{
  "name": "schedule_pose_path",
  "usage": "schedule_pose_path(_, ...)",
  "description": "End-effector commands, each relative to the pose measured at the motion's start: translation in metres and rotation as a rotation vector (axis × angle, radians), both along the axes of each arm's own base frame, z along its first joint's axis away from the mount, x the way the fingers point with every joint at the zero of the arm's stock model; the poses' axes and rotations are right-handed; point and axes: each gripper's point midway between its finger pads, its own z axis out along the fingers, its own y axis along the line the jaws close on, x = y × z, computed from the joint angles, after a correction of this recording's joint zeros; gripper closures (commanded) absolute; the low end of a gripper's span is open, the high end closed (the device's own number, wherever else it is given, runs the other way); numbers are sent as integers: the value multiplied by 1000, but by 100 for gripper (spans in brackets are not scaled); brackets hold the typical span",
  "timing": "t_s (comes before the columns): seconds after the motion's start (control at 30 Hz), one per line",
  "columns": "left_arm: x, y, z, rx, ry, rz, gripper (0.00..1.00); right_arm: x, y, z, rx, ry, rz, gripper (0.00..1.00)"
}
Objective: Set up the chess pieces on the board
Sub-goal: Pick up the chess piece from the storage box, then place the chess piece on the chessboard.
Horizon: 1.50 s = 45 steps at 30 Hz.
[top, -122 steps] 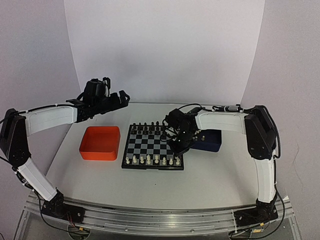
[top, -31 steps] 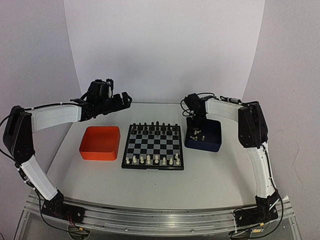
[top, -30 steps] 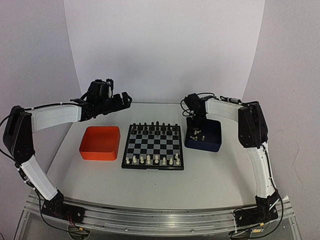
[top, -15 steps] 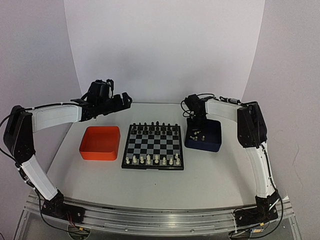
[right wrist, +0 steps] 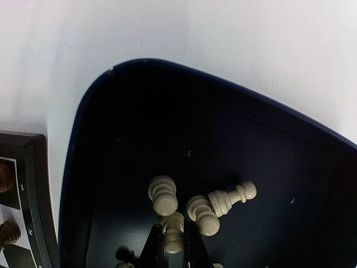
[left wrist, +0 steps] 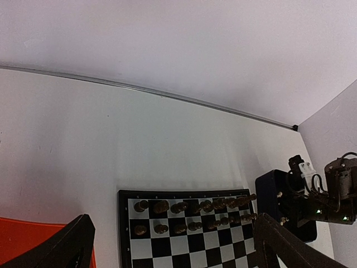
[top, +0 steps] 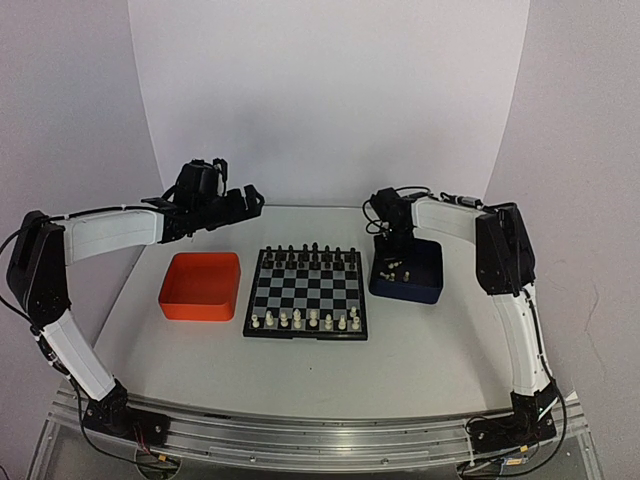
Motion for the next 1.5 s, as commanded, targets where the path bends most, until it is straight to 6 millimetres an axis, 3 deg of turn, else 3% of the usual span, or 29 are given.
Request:
schedule_pose_path(0.0,-2,-1,23,-26,-52,-17,0,-6,7,77,107,-96,39,100)
schedule_pose_path(0.3,-3,-3,30,-47,-74,-28,0,-45,30,120,272,-80,149,100)
schedule_pose_path(0.5,-6,-4,31,-56,-71,-40,0,-98,93,131,276,-57,496,100)
schedule_pose_path(0.67,-10,-3,34,-60,-69,-43,0,-146,131,117,293,27,716,100)
schedule_pose_path(0.9,-13,-2,35,-72,-63,-41,0,-169,149,89,315,133,792,100)
schedule_pose_path(1.23,-20,5,26,-68,-31,-23,0,-169,146,50,207,198,807,100)
schedule_pose_path(1.47,-20,7,26,-65,-33,-11,0,-168,146,33,177,223,807,100)
